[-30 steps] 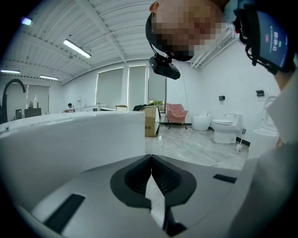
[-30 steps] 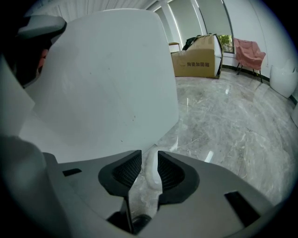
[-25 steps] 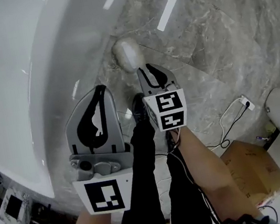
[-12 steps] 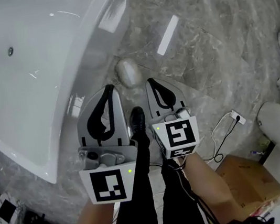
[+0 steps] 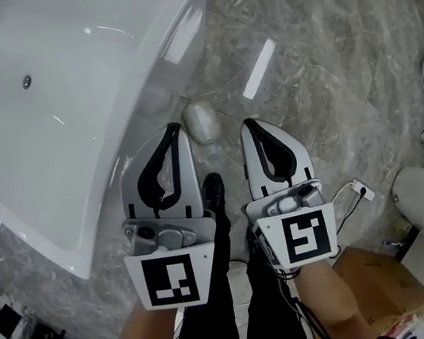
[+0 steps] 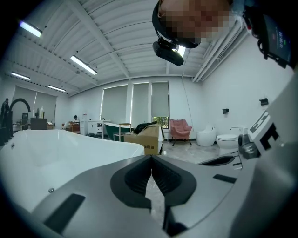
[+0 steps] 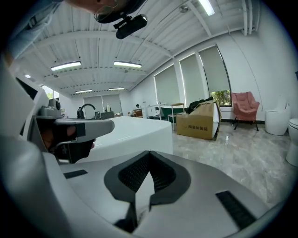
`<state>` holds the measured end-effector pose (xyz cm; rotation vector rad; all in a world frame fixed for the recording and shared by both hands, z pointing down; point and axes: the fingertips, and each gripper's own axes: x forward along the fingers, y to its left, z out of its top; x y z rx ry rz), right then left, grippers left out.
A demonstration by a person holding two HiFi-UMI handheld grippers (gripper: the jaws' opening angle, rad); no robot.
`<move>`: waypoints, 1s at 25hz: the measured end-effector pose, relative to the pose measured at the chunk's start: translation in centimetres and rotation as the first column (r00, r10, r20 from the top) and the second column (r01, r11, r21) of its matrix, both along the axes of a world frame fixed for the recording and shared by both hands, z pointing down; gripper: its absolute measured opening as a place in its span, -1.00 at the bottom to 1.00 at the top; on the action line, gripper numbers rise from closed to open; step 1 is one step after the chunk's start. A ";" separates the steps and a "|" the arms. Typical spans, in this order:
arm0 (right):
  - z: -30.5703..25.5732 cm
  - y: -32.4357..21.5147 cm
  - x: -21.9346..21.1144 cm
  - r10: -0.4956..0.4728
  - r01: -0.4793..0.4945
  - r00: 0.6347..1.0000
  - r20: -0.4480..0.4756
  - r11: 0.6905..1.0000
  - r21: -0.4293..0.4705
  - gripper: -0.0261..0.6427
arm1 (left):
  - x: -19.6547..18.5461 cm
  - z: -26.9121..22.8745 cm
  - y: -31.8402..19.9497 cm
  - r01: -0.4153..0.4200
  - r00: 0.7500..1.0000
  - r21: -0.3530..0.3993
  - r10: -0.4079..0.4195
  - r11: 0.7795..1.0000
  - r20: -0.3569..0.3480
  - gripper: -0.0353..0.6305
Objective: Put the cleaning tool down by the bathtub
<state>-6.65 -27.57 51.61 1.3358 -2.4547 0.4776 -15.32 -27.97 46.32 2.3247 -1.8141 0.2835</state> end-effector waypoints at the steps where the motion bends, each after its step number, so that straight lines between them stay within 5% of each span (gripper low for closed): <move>1: -0.2 0.0 0.0 0.001 -0.001 1.000 0.001 1.000 0.006 -0.88 | 0.0 -0.1 0.0 -0.002 1.000 0.004 0.002 1.000 0.002 -0.84; 25: -1.7 -1.0 -0.4 0.019 -0.021 1.000 0.022 0.997 0.080 -0.89 | 1.2 0.1 -0.3 -0.023 1.000 0.015 0.023 1.000 0.019 -0.84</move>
